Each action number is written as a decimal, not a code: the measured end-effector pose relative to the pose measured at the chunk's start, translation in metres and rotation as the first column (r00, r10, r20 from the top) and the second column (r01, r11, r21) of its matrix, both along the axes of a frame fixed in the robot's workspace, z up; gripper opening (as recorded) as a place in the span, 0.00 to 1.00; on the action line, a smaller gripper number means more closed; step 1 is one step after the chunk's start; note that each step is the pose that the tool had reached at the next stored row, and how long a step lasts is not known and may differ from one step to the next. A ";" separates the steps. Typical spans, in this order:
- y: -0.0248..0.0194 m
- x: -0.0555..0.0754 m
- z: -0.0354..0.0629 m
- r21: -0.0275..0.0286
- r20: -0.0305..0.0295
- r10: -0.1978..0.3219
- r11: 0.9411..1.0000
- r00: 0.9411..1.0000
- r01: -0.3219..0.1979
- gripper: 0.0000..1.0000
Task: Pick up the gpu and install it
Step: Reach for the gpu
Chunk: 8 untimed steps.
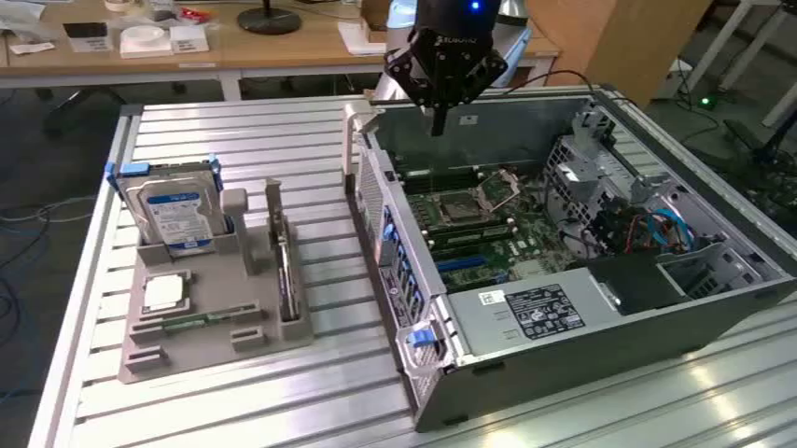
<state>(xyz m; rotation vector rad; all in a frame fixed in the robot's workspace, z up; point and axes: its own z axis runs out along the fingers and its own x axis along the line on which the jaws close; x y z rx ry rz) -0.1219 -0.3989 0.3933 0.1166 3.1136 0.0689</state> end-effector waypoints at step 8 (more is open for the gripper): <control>0.0000 -0.006 0.0000 0.000 0.000 0.000 1.000 1.000 0.000 0.11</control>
